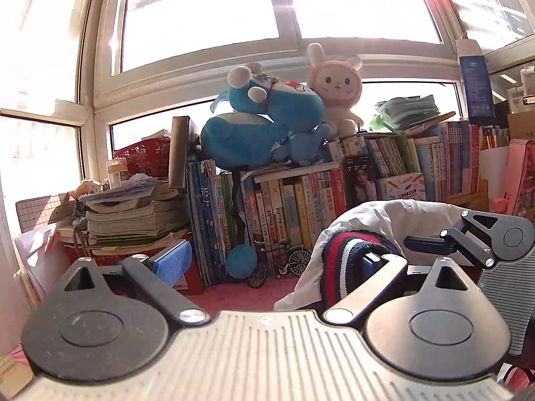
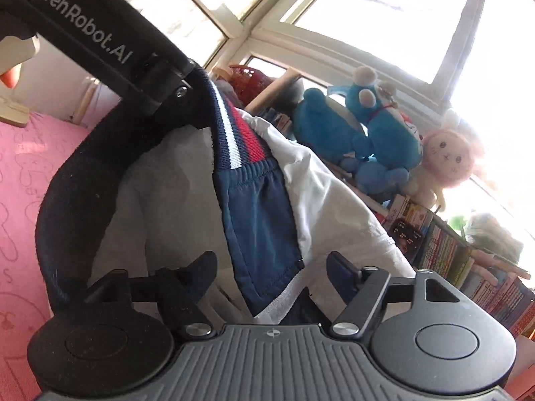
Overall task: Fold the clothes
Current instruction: 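Lay the white jacket flat on the mat with both tools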
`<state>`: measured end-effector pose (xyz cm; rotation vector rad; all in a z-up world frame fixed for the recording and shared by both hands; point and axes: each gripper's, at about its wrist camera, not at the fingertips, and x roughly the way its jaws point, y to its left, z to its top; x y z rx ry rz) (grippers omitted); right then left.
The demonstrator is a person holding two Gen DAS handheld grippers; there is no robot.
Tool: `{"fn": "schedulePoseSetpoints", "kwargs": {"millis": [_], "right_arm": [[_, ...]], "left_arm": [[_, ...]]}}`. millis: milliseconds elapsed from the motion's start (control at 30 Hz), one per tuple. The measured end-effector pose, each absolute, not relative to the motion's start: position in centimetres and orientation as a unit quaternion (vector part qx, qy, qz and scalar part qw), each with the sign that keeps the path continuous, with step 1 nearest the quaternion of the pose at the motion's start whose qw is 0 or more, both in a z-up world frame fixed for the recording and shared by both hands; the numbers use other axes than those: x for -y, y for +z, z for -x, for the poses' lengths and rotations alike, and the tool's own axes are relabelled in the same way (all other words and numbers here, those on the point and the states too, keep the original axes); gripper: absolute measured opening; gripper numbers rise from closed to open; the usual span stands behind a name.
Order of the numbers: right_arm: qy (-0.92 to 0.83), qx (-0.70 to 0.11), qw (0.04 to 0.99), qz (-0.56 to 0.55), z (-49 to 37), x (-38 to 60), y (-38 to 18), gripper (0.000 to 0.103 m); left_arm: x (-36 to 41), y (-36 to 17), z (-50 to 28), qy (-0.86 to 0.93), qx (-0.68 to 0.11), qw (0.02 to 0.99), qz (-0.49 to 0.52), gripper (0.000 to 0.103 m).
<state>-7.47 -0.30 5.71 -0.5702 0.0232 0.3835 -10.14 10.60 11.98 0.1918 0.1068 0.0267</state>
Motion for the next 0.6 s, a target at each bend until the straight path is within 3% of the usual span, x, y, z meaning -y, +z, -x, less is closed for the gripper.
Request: {"fn": "schedulePoseSetpoints", "kwargs": {"millis": [33,67,100,167,200,233,367,467,600], "right_arm": [[0.161,0.006,0.952,0.261,7.9,0.4,6.5,0.013],[0.150,0.016,0.958,0.244,8.5,1.0,7.1,0.014],[0.140,0.026,0.963,0.227,9.1,1.6,7.7,0.017],[0.113,0.032,0.963,0.241,10.2,2.7,7.8,0.037],[0.092,0.034,0.960,0.262,10.8,3.3,7.1,0.053],[0.070,0.036,0.955,0.284,11.3,3.8,6.4,0.059],[-0.018,-0.009,0.946,0.325,11.5,7.9,3.7,0.056],[-0.070,-0.055,0.960,0.264,11.5,12.4,3.9,0.054],[-0.116,-0.008,0.980,0.161,15.9,16.1,7.8,0.053]], "left_arm": [[-10.6,12.1,10.4,0.016,-0.051,0.993,-0.103,0.098],[-10.6,12.1,10.6,0.019,-0.049,0.993,-0.110,0.101],[-10.8,12.0,10.6,0.017,-0.051,0.993,-0.109,0.102],[-11.0,11.7,10.6,0.009,-0.058,0.993,-0.101,0.103],[-11.0,11.4,10.7,0.012,-0.059,0.993,-0.100,0.103],[-10.9,11.2,10.8,0.019,-0.059,0.993,-0.100,0.103],[-11.4,10.6,11.0,0.027,-0.069,0.993,-0.092,0.103],[-11.5,10.2,11.2,0.007,-0.086,0.993,-0.083,0.103],[-10.2,9.9,12.4,-0.004,-0.079,0.991,-0.107,0.103]]}}
